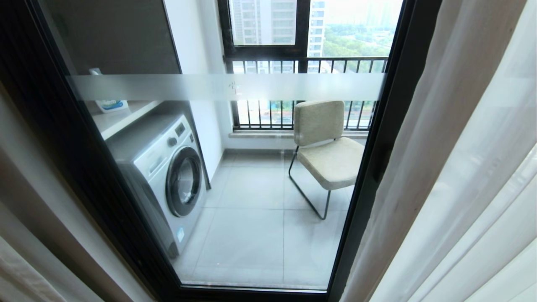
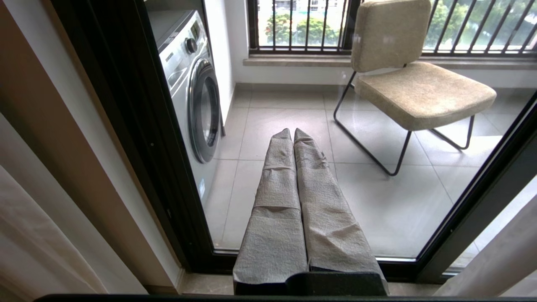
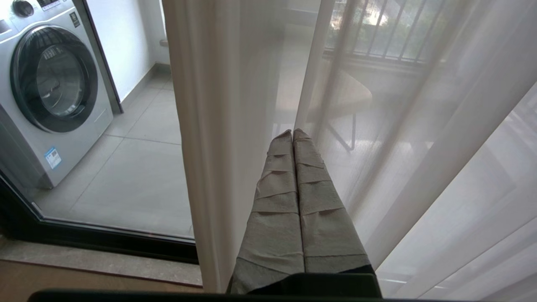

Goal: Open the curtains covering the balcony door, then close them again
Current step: Pull the inner curtains open on both sides

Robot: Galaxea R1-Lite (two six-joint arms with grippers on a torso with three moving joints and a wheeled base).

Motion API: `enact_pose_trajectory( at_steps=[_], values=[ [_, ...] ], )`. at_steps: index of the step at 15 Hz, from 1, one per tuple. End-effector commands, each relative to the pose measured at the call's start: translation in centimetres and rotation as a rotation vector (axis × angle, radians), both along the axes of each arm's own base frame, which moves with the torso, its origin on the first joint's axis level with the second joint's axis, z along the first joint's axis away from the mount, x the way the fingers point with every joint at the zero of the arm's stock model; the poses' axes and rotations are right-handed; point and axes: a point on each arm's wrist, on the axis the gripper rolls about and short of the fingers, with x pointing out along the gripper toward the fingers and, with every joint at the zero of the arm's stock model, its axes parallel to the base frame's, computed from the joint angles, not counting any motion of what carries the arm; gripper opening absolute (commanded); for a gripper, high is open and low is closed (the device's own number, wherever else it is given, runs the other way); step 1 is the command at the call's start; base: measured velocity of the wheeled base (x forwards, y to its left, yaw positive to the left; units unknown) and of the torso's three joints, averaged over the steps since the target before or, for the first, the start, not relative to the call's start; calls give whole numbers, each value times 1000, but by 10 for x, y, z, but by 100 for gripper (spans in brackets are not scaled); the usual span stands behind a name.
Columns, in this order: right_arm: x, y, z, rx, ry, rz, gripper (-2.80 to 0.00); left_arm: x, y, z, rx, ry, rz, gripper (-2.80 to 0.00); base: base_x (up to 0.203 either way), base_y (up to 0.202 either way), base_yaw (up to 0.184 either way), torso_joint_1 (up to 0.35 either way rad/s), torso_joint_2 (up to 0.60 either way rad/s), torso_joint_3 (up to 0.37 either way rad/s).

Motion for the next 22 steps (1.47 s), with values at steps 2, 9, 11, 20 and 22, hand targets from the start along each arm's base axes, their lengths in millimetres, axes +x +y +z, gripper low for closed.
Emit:
enact_pose_trajectory(
  at_steps=[2,9,11,20,22],
  values=[
    [0,0,0,-3,0,1,-280,0,0,0,0,-1,1,-280,0,0,0,0,0,0],
    [0,0,0,-43,-3,14,-280,0,0,0,0,-1,1,-280,0,0,0,0,0,0],
    [3,0,4,-69,14,21,-280,0,0,0,0,-1,1,-280,0,0,0,0,0,0],
    [49,8,122,-79,-117,342,-280,0,0,0,0,-1,1,-280,0,0,0,0,0,0],
    [60,10,146,-77,-107,362,0,0,0,0,0,-1,1,-280,0,0,0,0,0,0]
  ],
)
